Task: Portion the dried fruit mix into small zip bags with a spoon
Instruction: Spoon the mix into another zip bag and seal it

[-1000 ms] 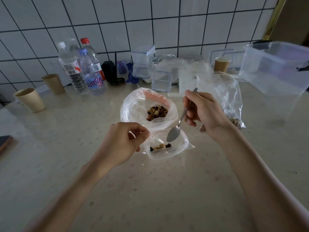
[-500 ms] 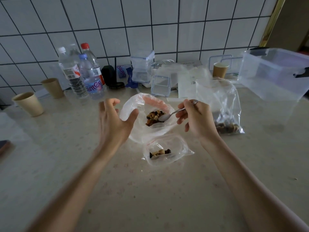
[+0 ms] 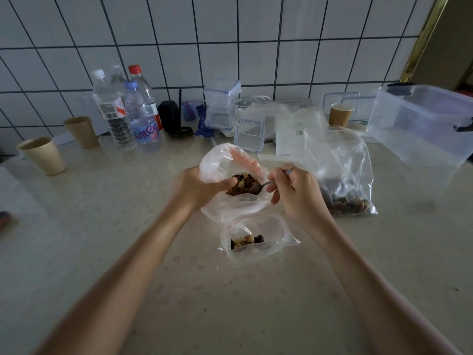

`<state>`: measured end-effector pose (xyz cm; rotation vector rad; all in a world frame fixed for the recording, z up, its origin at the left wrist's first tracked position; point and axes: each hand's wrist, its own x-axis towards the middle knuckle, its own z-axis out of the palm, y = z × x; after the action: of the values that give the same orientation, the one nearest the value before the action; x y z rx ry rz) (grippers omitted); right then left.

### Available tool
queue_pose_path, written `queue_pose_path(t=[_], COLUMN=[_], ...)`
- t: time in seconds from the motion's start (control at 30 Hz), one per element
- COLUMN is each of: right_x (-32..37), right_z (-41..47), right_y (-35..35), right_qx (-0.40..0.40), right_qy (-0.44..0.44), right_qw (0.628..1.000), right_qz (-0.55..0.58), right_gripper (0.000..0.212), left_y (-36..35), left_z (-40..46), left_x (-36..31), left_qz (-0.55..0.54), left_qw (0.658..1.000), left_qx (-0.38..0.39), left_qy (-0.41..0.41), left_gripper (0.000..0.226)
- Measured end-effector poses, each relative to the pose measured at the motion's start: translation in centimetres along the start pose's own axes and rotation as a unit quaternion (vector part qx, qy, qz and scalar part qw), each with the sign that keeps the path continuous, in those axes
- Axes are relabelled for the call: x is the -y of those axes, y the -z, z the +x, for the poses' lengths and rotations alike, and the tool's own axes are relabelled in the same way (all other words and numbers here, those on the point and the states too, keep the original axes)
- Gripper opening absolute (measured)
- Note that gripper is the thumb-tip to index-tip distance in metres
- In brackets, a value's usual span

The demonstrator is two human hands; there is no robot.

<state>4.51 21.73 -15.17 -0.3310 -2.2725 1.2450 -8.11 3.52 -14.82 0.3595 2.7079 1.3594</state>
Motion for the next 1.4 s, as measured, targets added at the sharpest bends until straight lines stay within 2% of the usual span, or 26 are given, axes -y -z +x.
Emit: queue_pose_path(t=[0.1,0.17,0.23,0.33,0.43,0.5,0.6,0.77,1.03,1.13,1.27,1.4], right_x=[-0.3,-0.2,0.0,0.2,0.2,0.1,0.1,0.4,0.6,0.7,0.8,1.0], right_z=[0.4,0.3,0.3,0.3,0.3,0.3,0.2,0.2,0.5,0.4,0.4,0.8], right_y=[0.2,0.0,-0.3,-0.2,0.0,-0.1,-0.6,-0.6,0.3,0.5,0.9,1.8], right_qx=[-0.001,0.003,0.010,0.034,0.043,0.043,0.055,0.035,0.012,0.014,0.012,0.013], right_qy=[-0.080,-0.129,-0.175,-0.218,-0.234,-0.239,-0.249,-0.263,-0.265,-0.253,-0.241,-0.209], right_qw=[0.994,0.983,0.967,0.947,0.937,0.933,0.921,0.898,0.876,0.880,0.887,0.895], right_qz=[0.069,0.127,0.185,0.234,0.256,0.266,0.294,0.350,0.402,0.401,0.394,0.393], right_gripper=[0.027,0.024,0.026,0.033,0.032,0.031,0.030,0.030,0.035,0.036,0.037,0.040], left_y=[0.8,0.9,0.5,-0.6,-1.3,-1.2,-0.8,-0.6,-0.7,-0.5,0.4,2.1], left_z=[1.3,2.5,3.5,4.3,4.2,3.9,3.1,2.4,1.7,2.0,2.2,1.0], left_x=[-0.8,-1.4,-1.9,-2.0,-1.1,-0.8,-0.4,-0.1,0.2,0.1,0.4,1.0], left_qz=[0.008,0.022,0.042,0.086,0.057,0.007,-0.058,-0.083,-0.089,-0.094,-0.059,-0.028], left_qw=[0.999,0.998,0.998,0.994,0.995,0.995,0.990,0.985,0.976,0.979,0.983,0.981], left_qx=[-0.025,-0.011,0.027,0.026,0.001,0.013,0.040,0.048,-0.010,-0.014,-0.015,-0.025], left_qy=[-0.030,-0.056,-0.049,-0.059,-0.083,-0.102,-0.118,-0.146,-0.199,-0.181,-0.175,-0.189], left_gripper=[0.097,0.104,0.090,0.040,0.029,0.018,0.020,0.017,0.018,0.005,0.027,0.069])
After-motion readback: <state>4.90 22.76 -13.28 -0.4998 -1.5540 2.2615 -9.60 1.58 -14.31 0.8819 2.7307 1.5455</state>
